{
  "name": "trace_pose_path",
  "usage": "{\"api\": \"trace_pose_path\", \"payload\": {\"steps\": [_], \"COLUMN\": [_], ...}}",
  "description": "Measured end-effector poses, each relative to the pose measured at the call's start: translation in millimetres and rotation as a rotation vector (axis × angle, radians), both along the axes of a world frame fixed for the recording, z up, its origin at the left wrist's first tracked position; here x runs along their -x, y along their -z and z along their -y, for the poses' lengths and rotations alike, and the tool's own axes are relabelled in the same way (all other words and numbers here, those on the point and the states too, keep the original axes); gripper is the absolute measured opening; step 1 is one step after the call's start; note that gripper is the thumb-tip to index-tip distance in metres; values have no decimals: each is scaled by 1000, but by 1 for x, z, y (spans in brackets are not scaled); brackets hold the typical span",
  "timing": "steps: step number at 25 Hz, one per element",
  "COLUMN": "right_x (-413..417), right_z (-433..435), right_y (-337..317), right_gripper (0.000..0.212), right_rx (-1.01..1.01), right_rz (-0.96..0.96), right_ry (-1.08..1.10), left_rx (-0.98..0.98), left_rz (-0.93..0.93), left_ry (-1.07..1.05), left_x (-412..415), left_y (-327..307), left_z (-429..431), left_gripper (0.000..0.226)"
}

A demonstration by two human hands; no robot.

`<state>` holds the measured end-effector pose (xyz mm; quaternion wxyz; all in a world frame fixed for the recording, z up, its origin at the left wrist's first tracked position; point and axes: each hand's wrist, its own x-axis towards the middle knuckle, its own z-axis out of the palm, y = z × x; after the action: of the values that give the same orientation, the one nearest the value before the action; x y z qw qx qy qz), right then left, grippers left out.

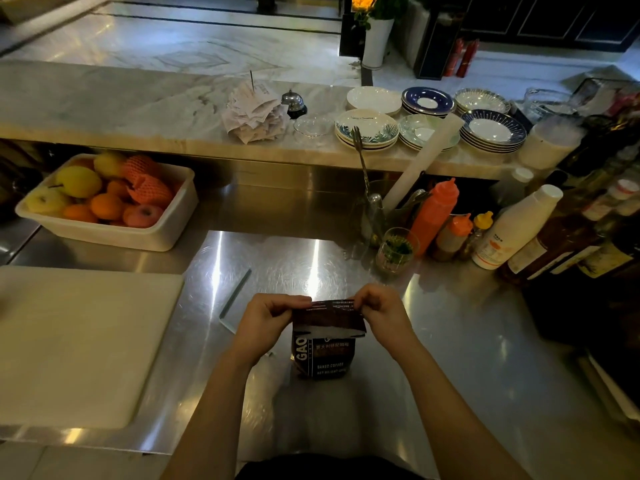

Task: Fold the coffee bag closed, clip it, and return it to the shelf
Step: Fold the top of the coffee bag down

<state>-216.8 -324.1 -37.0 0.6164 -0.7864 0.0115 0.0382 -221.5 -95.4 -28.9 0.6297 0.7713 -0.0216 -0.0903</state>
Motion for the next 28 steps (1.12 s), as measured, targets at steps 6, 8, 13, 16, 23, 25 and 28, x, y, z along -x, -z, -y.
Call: {"api": "trace_pose_path", "payload": {"steps": [6,8,13,16,23,25,28], "right_x": [-2,-4,-4,-8,-10,-9,-9], "right_z": [2,3,6,7,-26,-29,-26], "right_y": [3,0,-8,-15,-10,-8,-8], "right_gripper": [38,39,40,40,10,14,13], "right_rx": [-69,-55,-11,45,351,373,393], "right_rz": [-42,-37,-48,-51,34,55,53], "right_ry": [19,-12,-69,-116,-106,-114,-163], "left_rx": [-86,-146,-203,-264,-285,-282,-307], "left_rz": [1,41,92,118,139,141,164], "left_ry": [-35,-75,-72,-96,-78,-69,-60], "left_x": [-2,-2,-5,-8,-8,-7,-6], "left_y": [2,4,7,7,5,4,4], "left_z": [-1,5,15,17,19,15,13], "left_gripper": [33,11,16,5,8,8,7]}}
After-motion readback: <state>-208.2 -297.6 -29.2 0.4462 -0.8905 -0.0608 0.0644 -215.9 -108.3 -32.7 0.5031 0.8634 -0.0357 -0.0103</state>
